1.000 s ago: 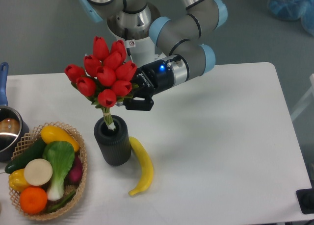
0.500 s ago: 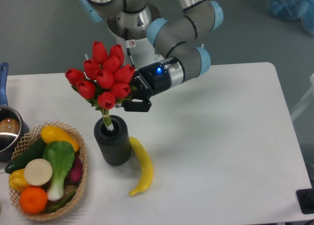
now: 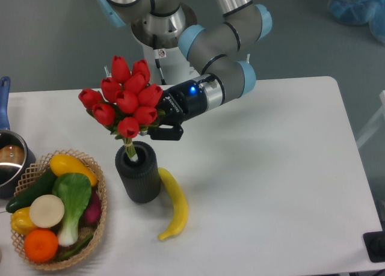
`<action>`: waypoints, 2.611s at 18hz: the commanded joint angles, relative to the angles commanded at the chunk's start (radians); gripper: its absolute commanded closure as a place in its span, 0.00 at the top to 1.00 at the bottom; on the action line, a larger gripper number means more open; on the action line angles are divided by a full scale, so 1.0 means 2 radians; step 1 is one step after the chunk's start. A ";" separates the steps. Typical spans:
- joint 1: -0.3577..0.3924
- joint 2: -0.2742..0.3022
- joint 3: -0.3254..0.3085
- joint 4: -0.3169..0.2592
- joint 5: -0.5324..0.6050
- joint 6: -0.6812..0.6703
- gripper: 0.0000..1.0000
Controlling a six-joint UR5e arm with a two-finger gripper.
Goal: Insert the flowers into the vase
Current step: 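Lower the tulip stems into the black vase, then push the tulip bunch further down into the vase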
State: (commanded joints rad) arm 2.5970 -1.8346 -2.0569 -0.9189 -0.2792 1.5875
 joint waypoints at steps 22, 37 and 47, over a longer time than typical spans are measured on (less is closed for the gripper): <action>0.002 -0.017 -0.014 0.000 -0.003 0.038 0.34; 0.003 -0.032 -0.018 0.001 -0.002 0.057 0.34; 0.005 -0.035 -0.020 0.004 0.001 0.058 0.34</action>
State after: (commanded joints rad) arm 2.6078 -1.9052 -2.0969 -0.9112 -0.2777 1.7027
